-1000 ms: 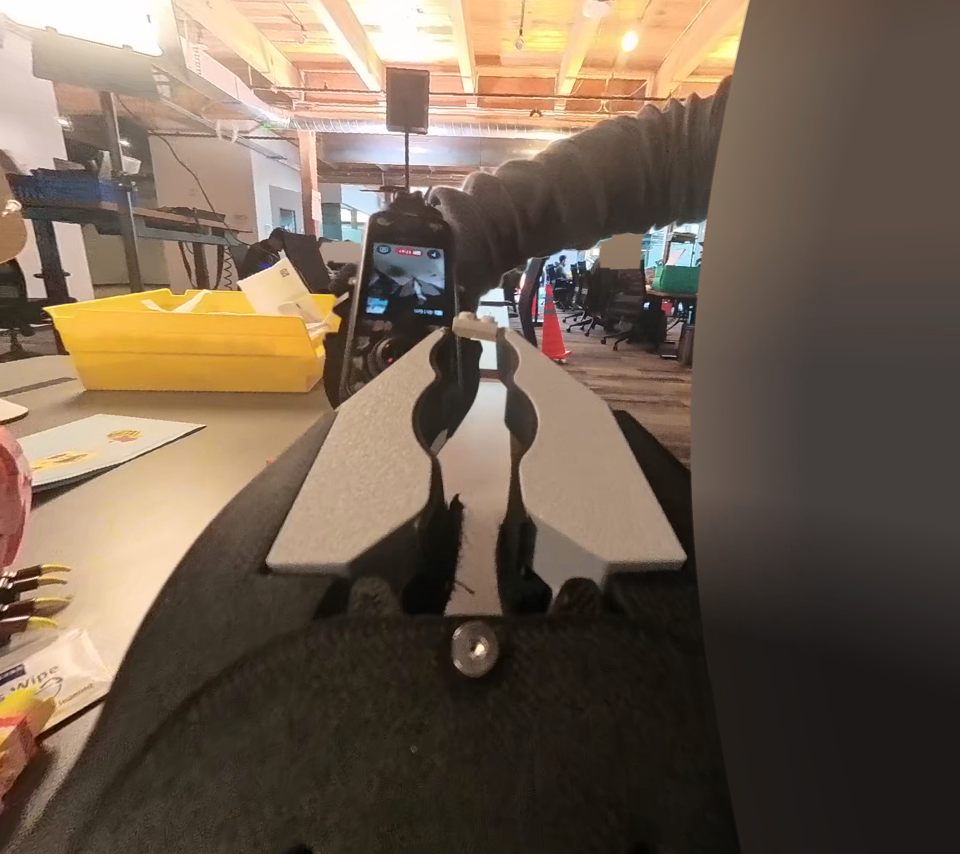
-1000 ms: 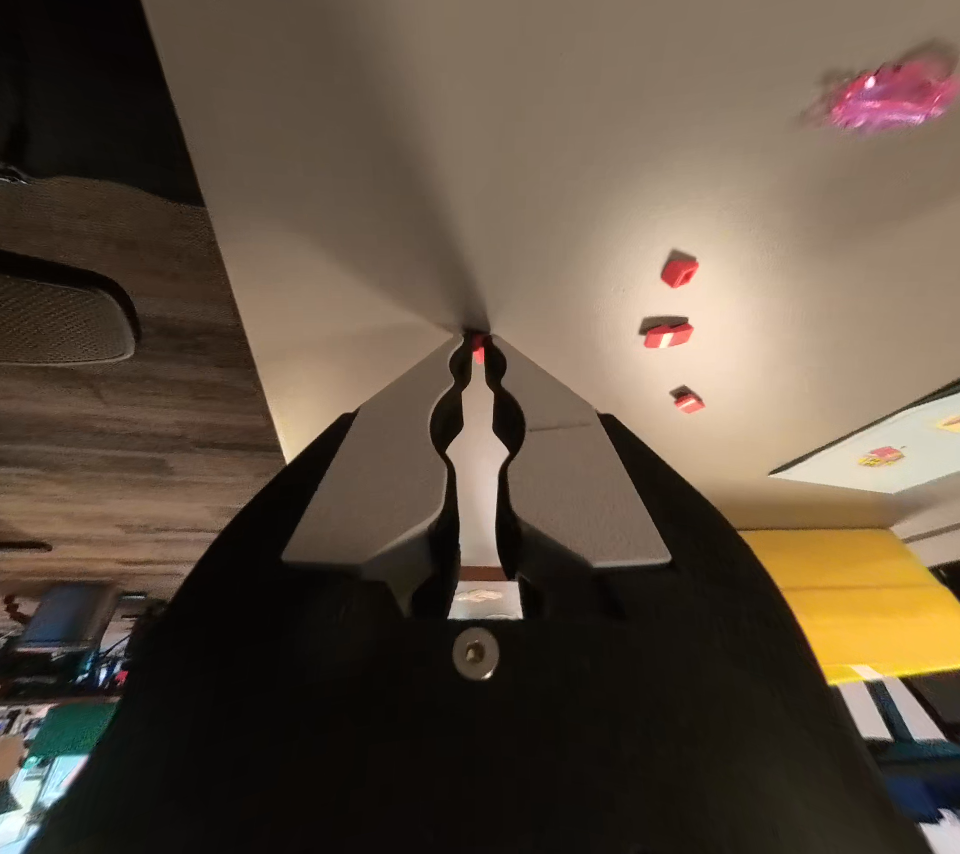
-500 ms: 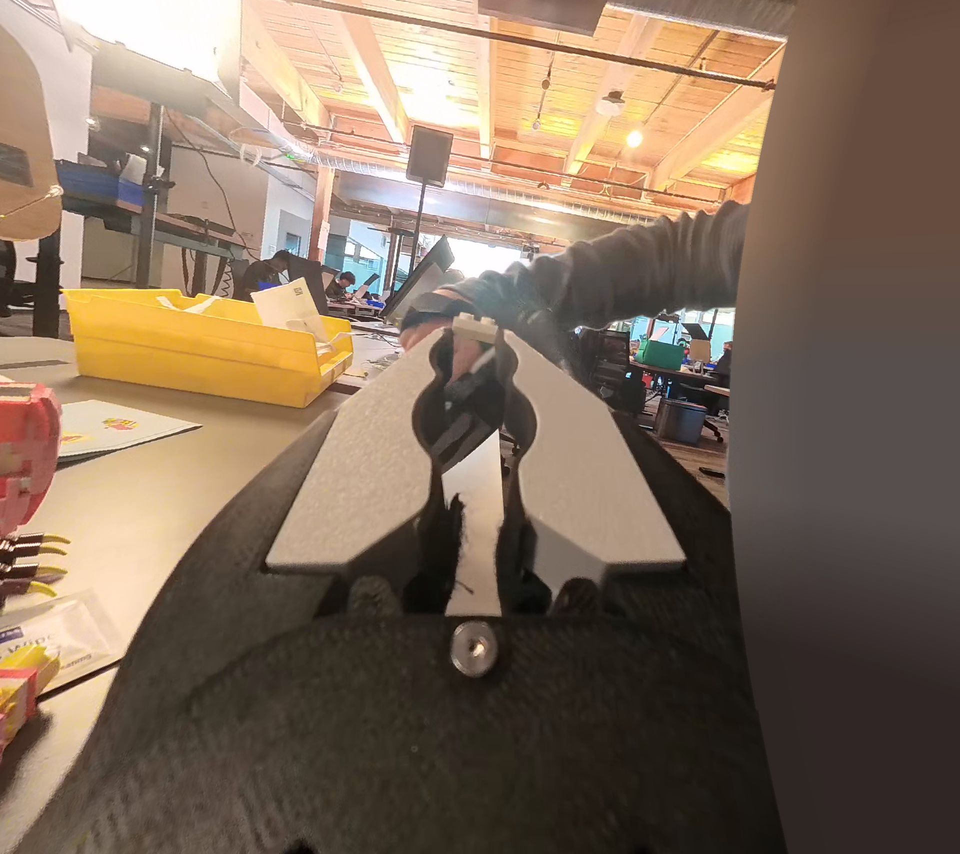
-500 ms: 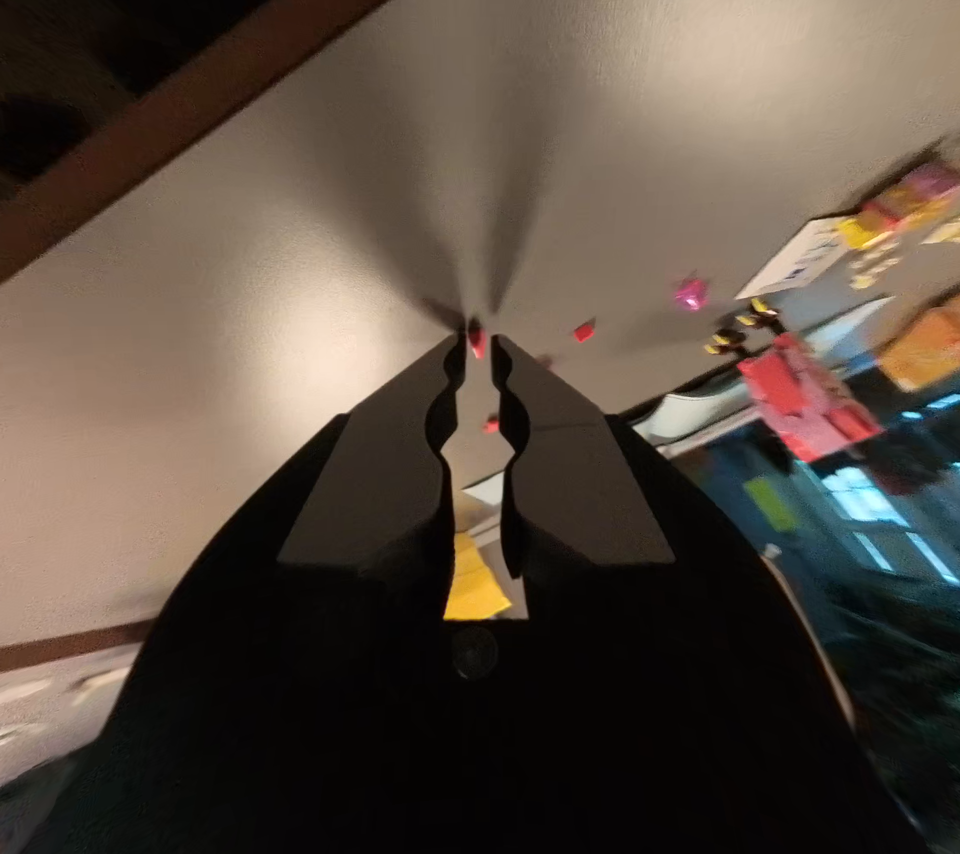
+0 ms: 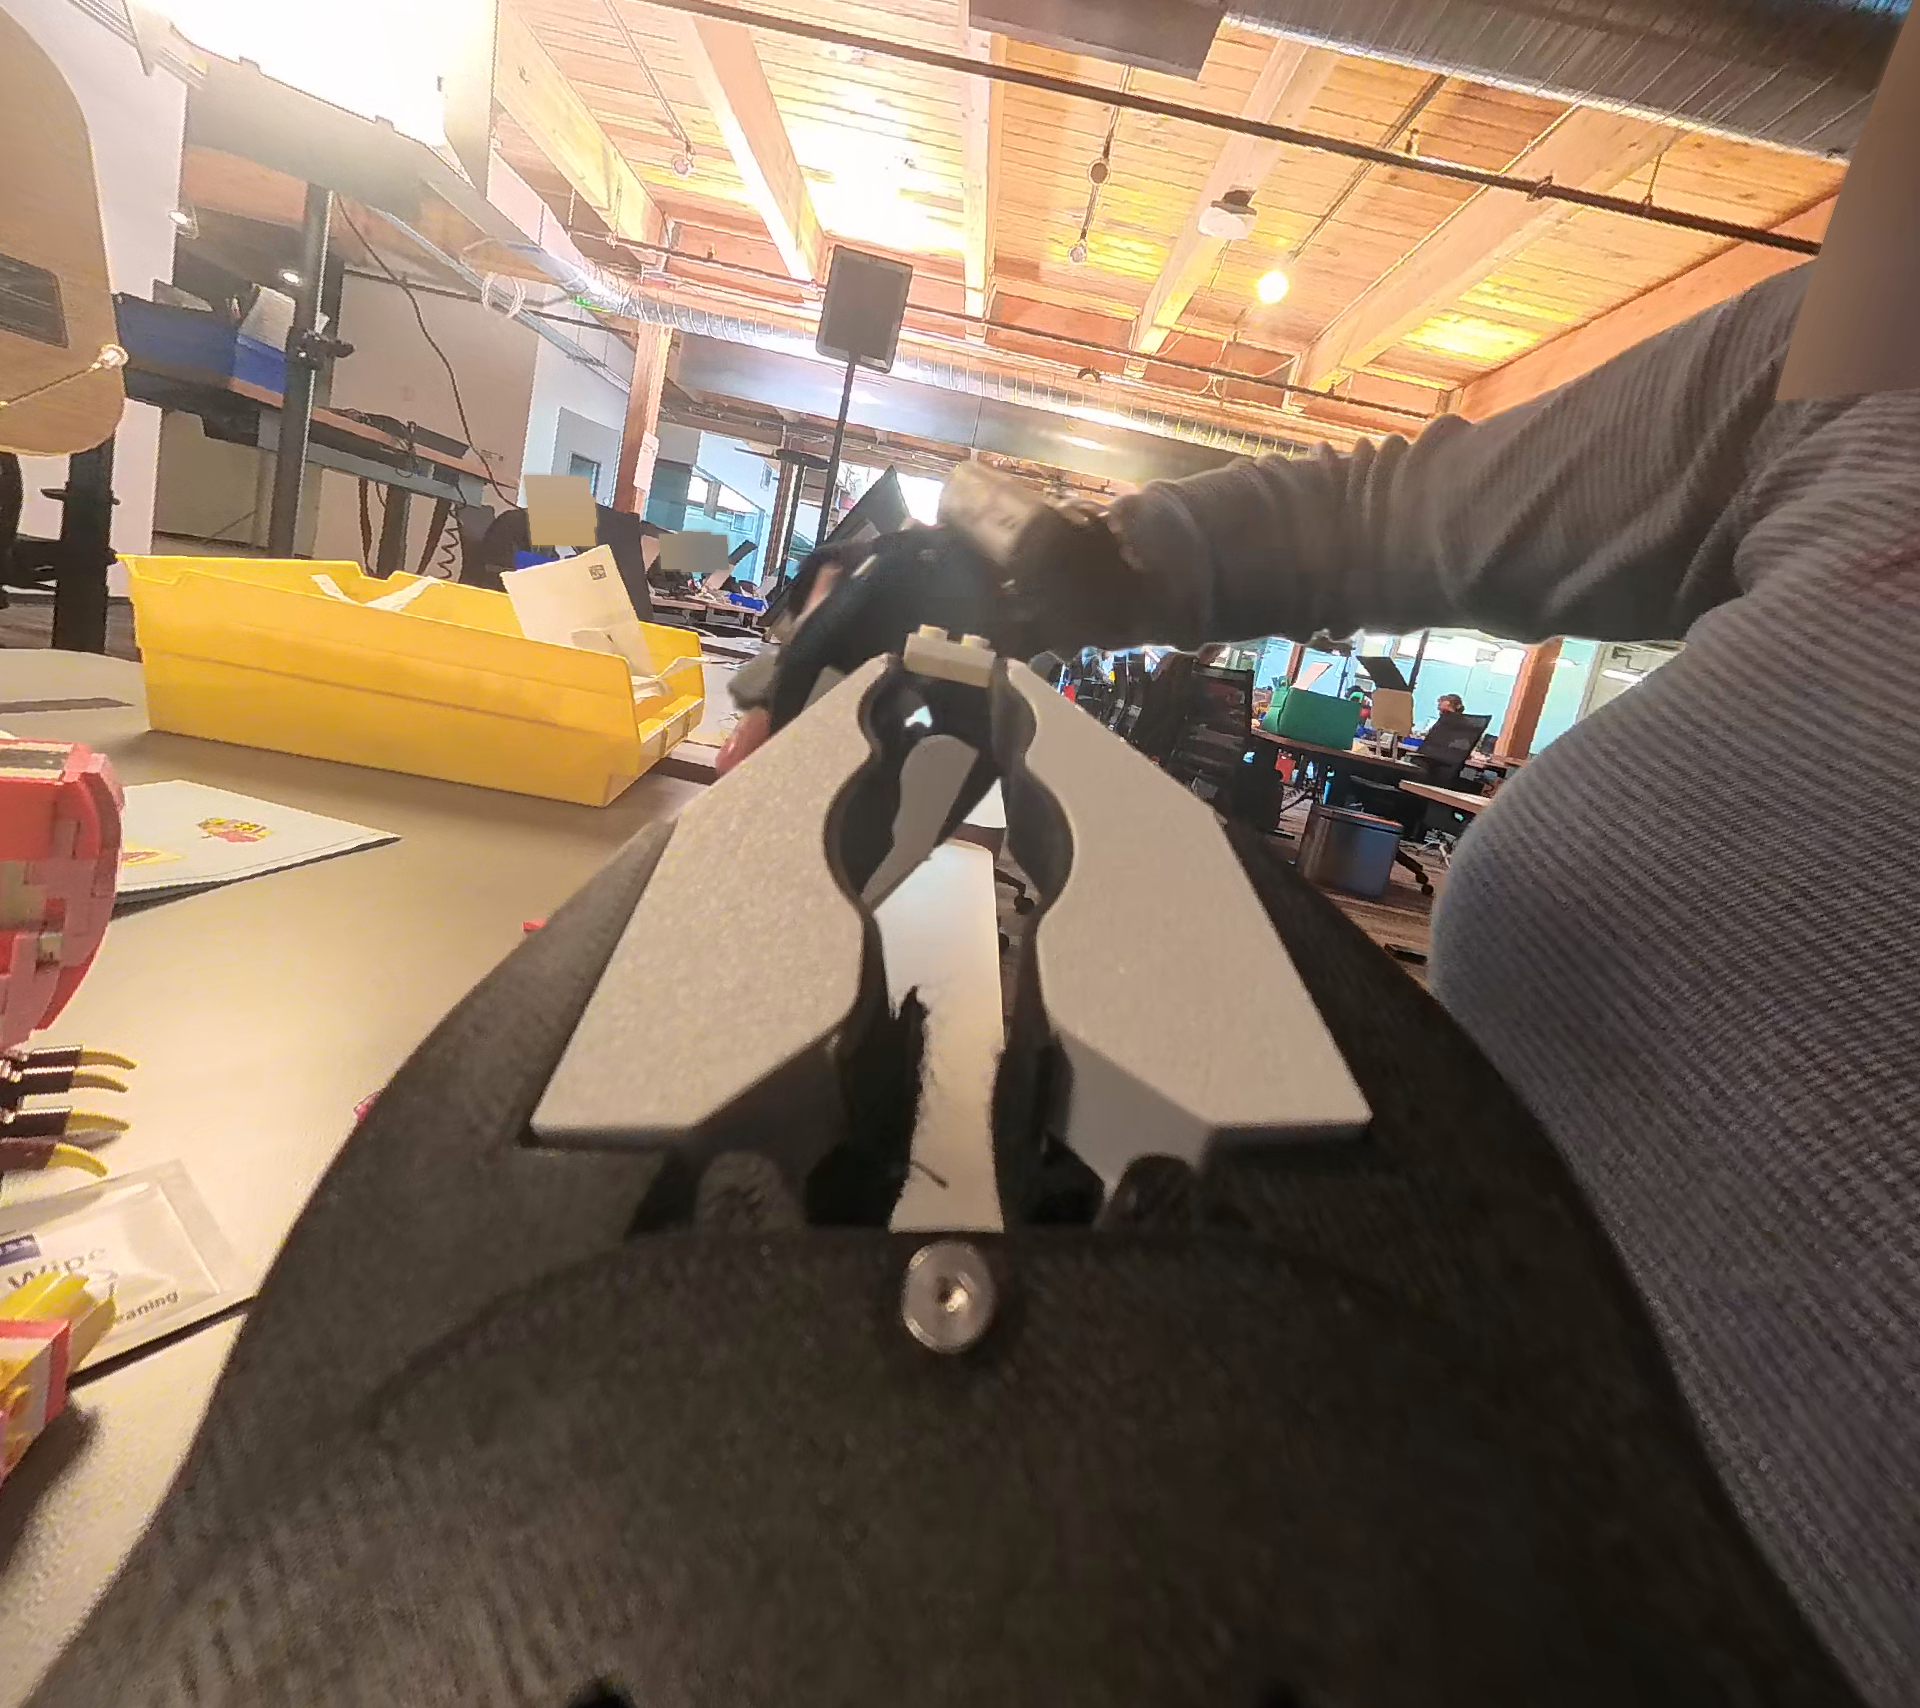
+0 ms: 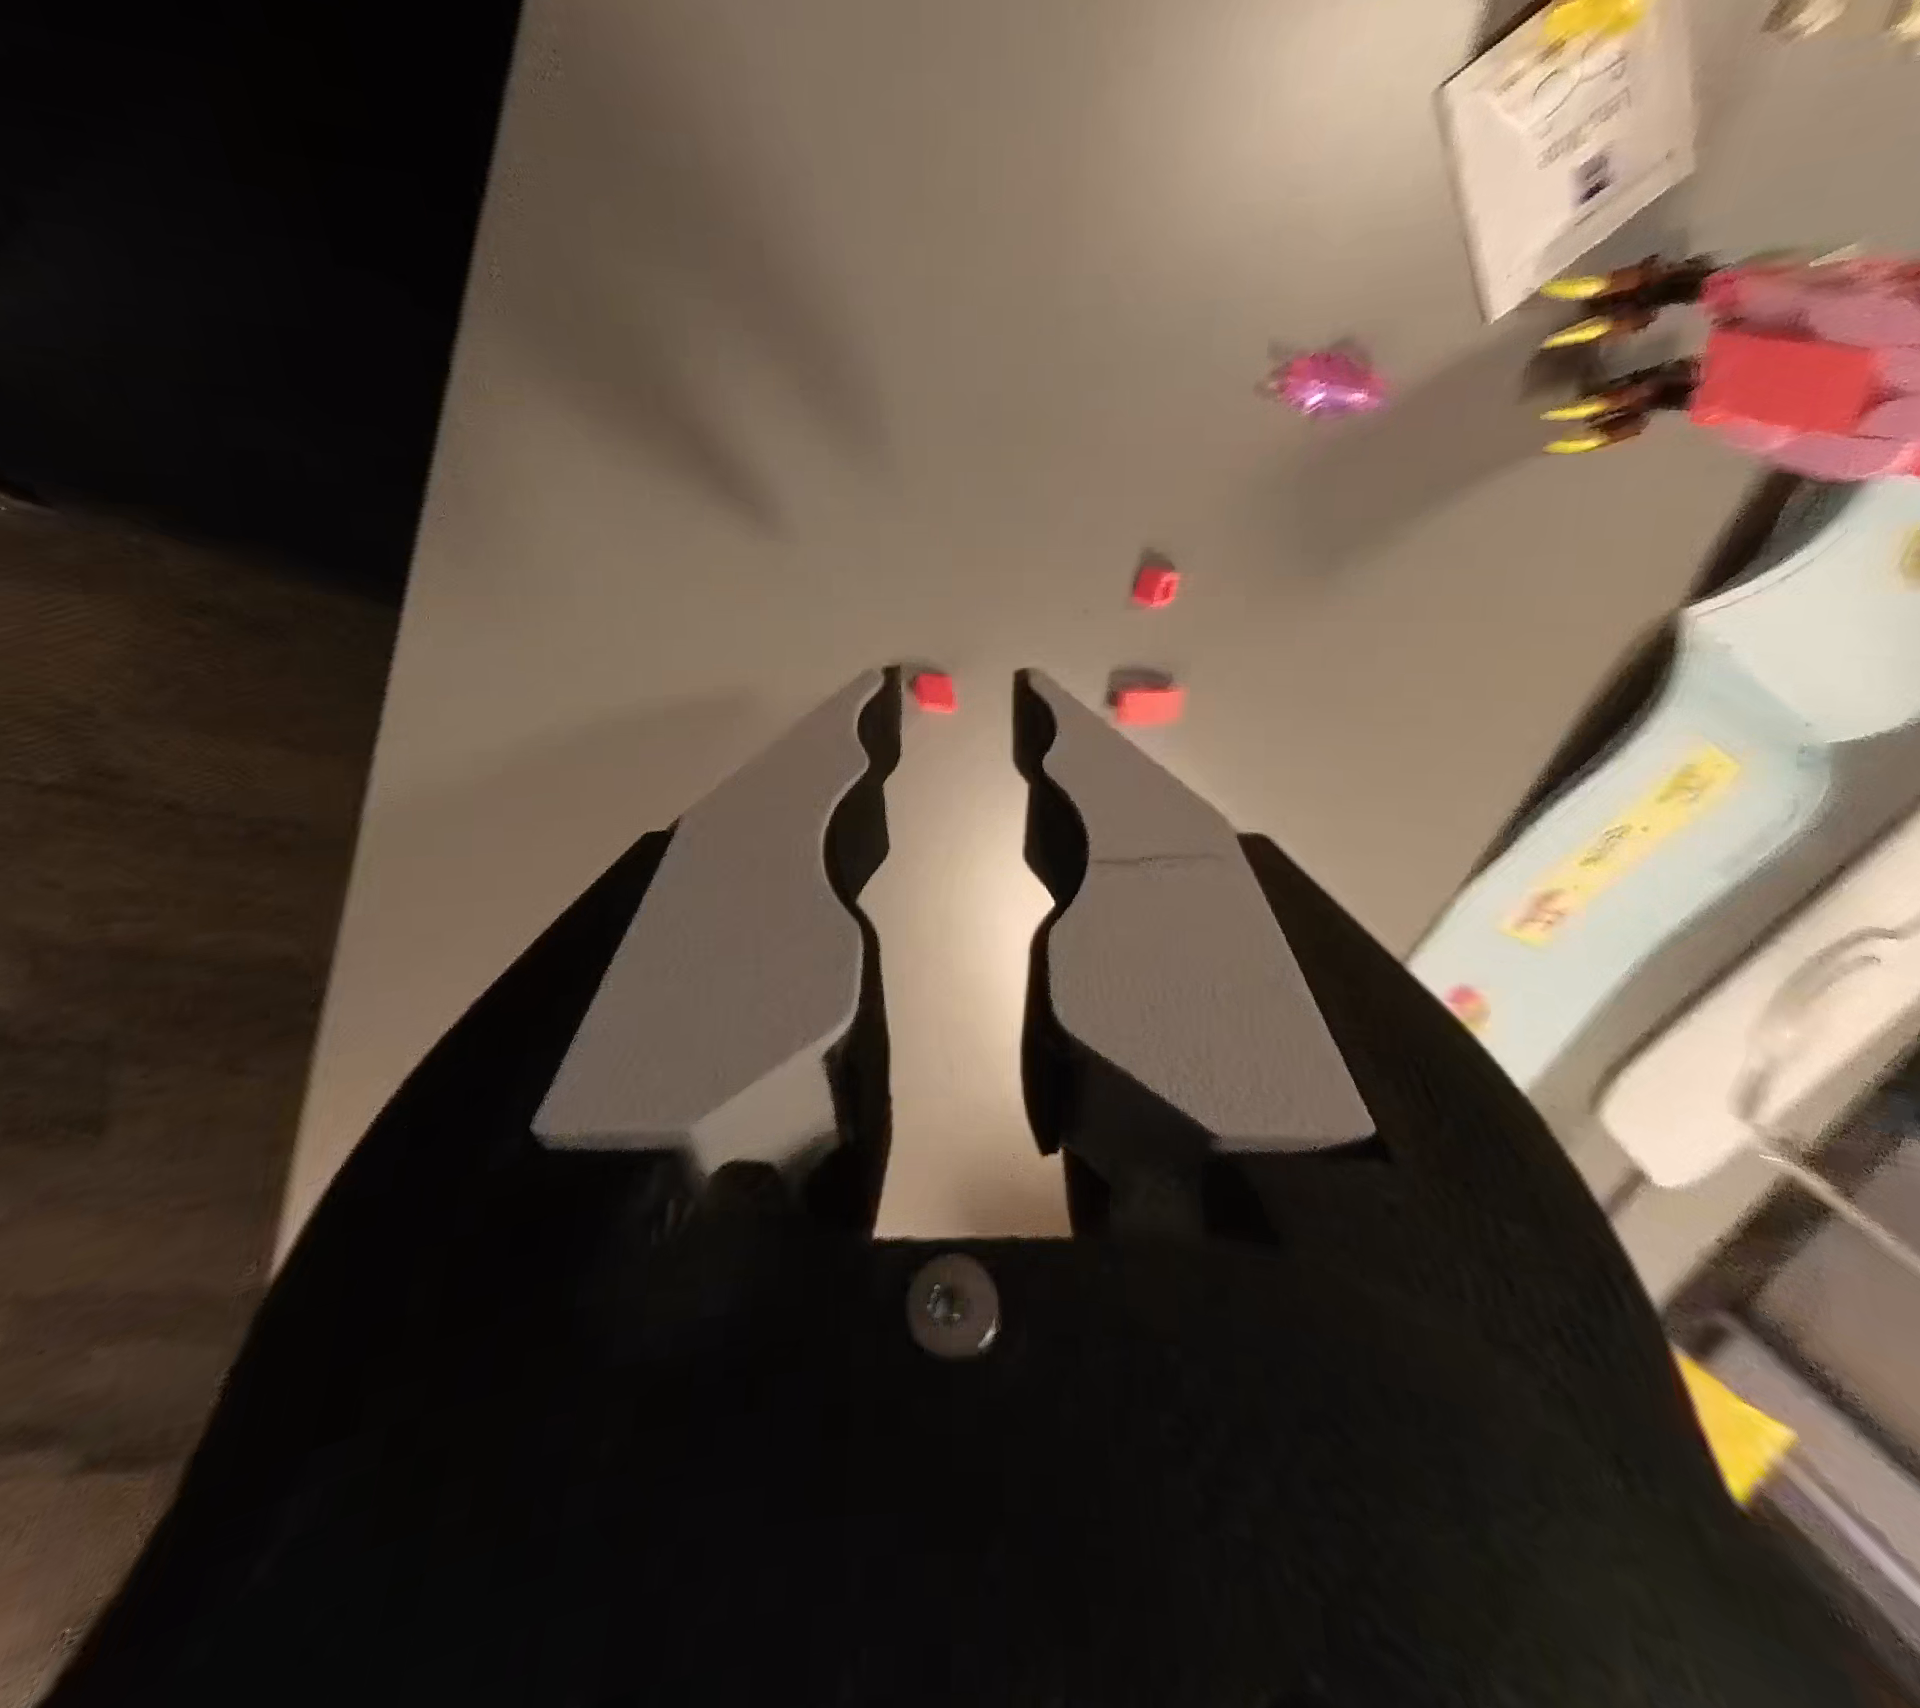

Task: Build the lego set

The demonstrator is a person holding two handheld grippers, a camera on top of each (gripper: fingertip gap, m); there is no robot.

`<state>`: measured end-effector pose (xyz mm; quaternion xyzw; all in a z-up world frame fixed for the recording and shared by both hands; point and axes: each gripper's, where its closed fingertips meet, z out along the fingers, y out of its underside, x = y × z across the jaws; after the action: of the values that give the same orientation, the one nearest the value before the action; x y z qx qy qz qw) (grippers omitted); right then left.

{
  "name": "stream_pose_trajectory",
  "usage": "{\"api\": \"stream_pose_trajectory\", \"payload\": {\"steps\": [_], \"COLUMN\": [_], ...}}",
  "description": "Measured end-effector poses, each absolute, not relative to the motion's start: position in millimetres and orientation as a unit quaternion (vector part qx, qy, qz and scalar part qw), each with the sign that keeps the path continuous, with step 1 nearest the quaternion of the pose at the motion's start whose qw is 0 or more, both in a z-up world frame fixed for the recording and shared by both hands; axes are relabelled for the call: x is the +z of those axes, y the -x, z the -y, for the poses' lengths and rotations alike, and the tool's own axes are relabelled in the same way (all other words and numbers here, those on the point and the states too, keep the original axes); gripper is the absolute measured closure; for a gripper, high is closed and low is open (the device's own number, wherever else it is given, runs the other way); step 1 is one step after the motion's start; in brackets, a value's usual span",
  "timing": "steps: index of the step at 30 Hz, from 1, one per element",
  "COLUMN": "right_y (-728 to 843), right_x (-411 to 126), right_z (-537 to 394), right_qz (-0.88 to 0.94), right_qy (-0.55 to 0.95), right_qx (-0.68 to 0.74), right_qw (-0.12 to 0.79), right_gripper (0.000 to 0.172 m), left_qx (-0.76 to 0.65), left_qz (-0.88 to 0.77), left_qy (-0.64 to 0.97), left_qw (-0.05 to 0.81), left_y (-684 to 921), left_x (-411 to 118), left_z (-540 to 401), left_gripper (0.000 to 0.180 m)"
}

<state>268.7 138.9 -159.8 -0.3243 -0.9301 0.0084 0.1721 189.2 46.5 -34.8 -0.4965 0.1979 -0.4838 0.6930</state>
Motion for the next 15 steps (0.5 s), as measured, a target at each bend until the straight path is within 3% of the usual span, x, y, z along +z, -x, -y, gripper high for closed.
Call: {"api": "stream_pose_trajectory", "payload": {"steps": [4,15], "right_y": [-279.8,-278.5], "right_x": [-178.4,-188.1], "right_z": [-137.5,-150.2], "right_qz": [0.911,0.886], "right_qy": [0.405,0.459], "right_qx": [0.036,0.051], "right_qw": [0.073,0.045], "right_gripper": [0.153,0.165], "left_qx": [-0.484,-0.485], "left_qz": [-0.198,-0.198], "left_qy": [0.498,0.499], "left_qw": [0.692,0.690], "left_y": [-189.4,-190.3], "left_x": [-35.0,-35.2], "left_z": [-46.9,-47.5], "left_gripper": [0.167,0.167]}}
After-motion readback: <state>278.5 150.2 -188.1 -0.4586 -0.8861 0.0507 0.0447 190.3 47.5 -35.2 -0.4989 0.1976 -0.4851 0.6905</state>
